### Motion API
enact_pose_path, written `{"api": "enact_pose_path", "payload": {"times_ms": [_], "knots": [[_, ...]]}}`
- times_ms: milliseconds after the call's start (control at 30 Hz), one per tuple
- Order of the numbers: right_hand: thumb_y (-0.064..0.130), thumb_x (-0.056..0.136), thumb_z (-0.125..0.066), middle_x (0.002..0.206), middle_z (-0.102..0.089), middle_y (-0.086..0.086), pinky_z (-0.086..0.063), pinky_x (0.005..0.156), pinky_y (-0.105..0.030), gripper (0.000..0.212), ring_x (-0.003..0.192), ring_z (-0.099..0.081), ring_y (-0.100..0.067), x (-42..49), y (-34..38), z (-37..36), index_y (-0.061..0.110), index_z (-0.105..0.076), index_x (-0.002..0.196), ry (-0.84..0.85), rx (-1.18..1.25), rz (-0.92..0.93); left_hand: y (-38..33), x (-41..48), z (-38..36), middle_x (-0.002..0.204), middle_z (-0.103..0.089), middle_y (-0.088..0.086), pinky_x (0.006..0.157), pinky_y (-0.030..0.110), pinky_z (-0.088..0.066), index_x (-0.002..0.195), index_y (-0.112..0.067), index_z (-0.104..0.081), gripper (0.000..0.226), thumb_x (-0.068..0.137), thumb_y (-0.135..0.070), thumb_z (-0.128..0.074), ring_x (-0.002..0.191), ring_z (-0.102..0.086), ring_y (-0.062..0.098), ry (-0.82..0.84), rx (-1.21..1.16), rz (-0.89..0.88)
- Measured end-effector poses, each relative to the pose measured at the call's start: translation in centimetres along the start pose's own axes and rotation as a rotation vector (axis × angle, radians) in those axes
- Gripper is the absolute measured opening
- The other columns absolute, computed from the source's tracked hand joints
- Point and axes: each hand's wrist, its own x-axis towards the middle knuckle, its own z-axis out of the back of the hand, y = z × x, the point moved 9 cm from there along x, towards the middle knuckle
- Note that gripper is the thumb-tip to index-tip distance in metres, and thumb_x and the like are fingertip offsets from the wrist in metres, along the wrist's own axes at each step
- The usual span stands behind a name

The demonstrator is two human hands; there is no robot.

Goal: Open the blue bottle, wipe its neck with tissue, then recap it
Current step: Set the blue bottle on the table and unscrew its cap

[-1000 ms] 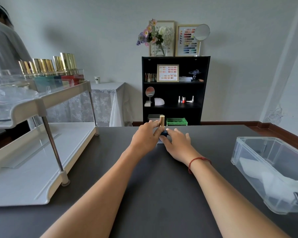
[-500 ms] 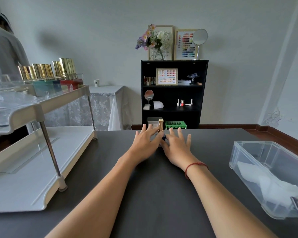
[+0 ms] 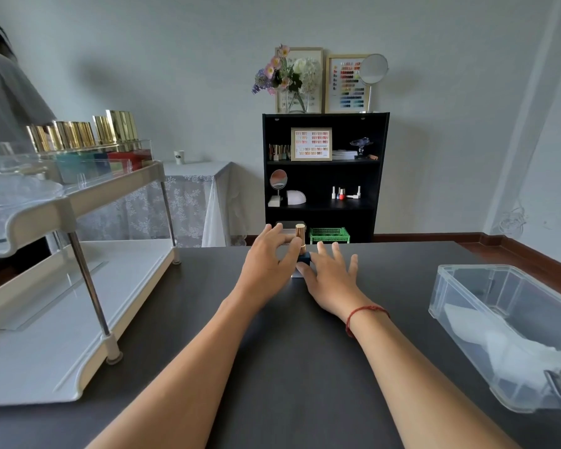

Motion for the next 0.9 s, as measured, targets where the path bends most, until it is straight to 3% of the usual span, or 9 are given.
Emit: {"api": "enact_pose_path", "payload": {"times_ms": [100,233,300,367,467,567,767,833,900], "knots": [[0.041,0.1,-0.026,0.159,-0.011,-0.004,0.014,0.112,-0.056,0.039,0.147,0.009,-0.028,-0.1,0.0,0.1,0.03,-0.048,0.13,-0.002,0.017,-0.001,0.0,-0.1,1.0,0.144,-0.049,0.001,0.103,0.019,-0.018,0.078,-0.032,-0.063,0.018,0.093,-0.025,-0.054,0.145,-0.024,0.012,-0.083,-0.059,0.033],[0.041,0.1,-0.027,0.159,-0.013,-0.004,0.013,0.112,-0.056,0.038,0.147,0.008,-0.028,-0.2,0.1,0.2,0.029,-0.049,0.128,-0.004,0.016,-0.003,-0.2,0.0,0.0,0.136,-0.052,-0.007,0.111,0.023,-0.013,0.11,-0.022,-0.067,0.023,0.098,-0.022,-0.047,0.143,-0.025,0.004,0.01,-0.084,-0.006],[0.041,0.1,-0.027,0.159,-0.013,-0.004,0.013,0.112,-0.057,0.036,0.147,0.007,-0.028,-0.2,0.1,0.2,0.029,-0.05,0.126,-0.001,0.013,-0.007,-0.3,-0.1,-0.7,0.106,-0.055,-0.024,0.119,0.032,-0.015,0.105,-0.018,-0.068,0.023,0.098,-0.018,-0.046,0.115,-0.04,-0.025,0.065,-0.076,-0.019],[0.04,0.1,-0.027,0.159,-0.012,-0.005,0.013,0.112,-0.056,0.035,0.147,0.007,-0.028,-0.3,0.1,0.3,0.029,-0.051,0.123,-0.002,0.018,-0.012,-0.1,0.0,-0.5,0.087,-0.048,-0.03,0.113,0.029,-0.031,0.096,-0.017,-0.069,0.019,0.095,-0.018,-0.051,0.105,-0.048,-0.015,0.015,-0.041,0.001],[0.04,0.1,-0.028,0.159,-0.013,-0.005,0.013,0.112,-0.056,0.036,0.147,0.007,-0.028,-0.3,0.2,0.3,0.029,-0.052,0.124,-0.005,0.031,-0.008,0.7,-0.1,0.6,0.113,-0.061,-0.017,0.09,0.019,-0.035,0.087,-0.022,-0.068,0.012,0.089,-0.03,-0.059,0.119,-0.05,0.006,-0.116,-0.004,0.05],[0.04,0.1,-0.027,0.159,-0.012,-0.005,0.013,0.112,-0.056,0.038,0.147,0.008,-0.028,-0.2,0.2,0.2,0.029,-0.049,0.128,0.009,0.035,-0.008,1.2,0.0,0.8,0.121,-0.064,-0.008,0.099,0.029,-0.037,0.086,-0.027,-0.068,0.017,0.084,-0.042,-0.062,0.125,-0.049,0.007,-0.131,-0.01,0.063],[0.04,0.1,-0.027,0.159,-0.012,-0.004,0.012,0.113,-0.056,0.04,0.147,0.007,-0.027,-0.2,0.1,0.2,0.029,-0.045,0.133,0.015,0.03,-0.016,0.3,0.1,-1.8,0.147,-0.044,0.004,0.117,0.031,-0.025,0.136,-0.017,-0.051,0.043,0.097,-0.035,-0.046,0.143,-0.029,0.018,0.122,-0.171,0.071],[0.04,0.1,-0.026,0.159,-0.012,-0.004,0.013,0.112,-0.056,0.038,0.147,0.007,-0.027,-0.1,0.1,0.2,0.03,-0.046,0.131,0.013,0.038,-0.015,-0.1,0.1,-2.0,0.116,-0.061,0.0,0.094,0.018,-0.042,0.112,-0.018,-0.062,0.028,0.099,-0.032,-0.042,0.116,-0.053,0.015,0.13,-0.177,0.053],[0.04,0.1,-0.027,0.159,-0.012,-0.004,0.013,0.112,-0.056,0.037,0.147,0.008,-0.027,-0.2,0.1,0.1,0.031,-0.048,0.129,0.013,0.042,-0.01,0.1,0.2,-1.0,0.092,-0.06,-0.009,0.072,0.011,-0.038,0.095,-0.021,-0.061,0.023,0.098,-0.034,-0.043,0.088,-0.055,0.004,0.022,-0.152,0.066]]}}
